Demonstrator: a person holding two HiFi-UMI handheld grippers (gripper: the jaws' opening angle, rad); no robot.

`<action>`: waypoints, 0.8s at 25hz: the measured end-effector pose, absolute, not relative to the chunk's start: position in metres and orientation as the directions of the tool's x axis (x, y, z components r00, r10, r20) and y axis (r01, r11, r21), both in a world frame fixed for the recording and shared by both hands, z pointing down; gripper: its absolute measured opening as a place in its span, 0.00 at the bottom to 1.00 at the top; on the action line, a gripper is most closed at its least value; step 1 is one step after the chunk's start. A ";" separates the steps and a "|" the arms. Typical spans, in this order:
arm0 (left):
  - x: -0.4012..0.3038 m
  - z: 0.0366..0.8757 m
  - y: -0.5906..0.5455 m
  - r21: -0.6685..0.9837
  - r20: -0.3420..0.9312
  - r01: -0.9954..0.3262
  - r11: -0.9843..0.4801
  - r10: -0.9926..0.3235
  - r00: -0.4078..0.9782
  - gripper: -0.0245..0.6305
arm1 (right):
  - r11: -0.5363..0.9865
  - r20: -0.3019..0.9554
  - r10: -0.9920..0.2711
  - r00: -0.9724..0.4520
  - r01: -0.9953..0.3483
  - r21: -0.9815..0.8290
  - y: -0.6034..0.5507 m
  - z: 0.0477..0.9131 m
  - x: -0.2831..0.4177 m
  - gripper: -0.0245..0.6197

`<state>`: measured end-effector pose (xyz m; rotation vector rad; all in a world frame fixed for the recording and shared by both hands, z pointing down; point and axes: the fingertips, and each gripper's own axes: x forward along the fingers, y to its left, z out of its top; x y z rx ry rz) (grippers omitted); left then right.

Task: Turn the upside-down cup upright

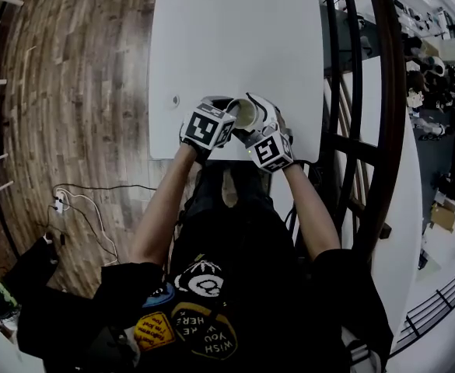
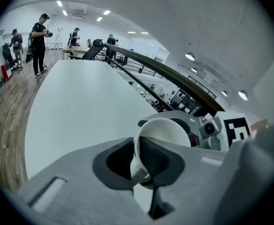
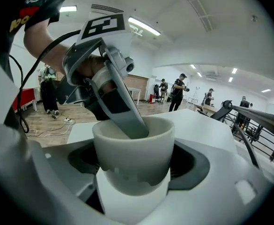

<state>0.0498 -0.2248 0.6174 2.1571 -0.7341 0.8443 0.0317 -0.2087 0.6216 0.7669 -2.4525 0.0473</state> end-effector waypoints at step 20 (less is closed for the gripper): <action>-0.006 0.602 -0.260 0.436 0.666 -0.755 -0.490 -0.388 0.637 0.10 | 0.541 0.229 -0.581 -0.781 -0.581 -0.609 -0.202 0.611 0.055 0.60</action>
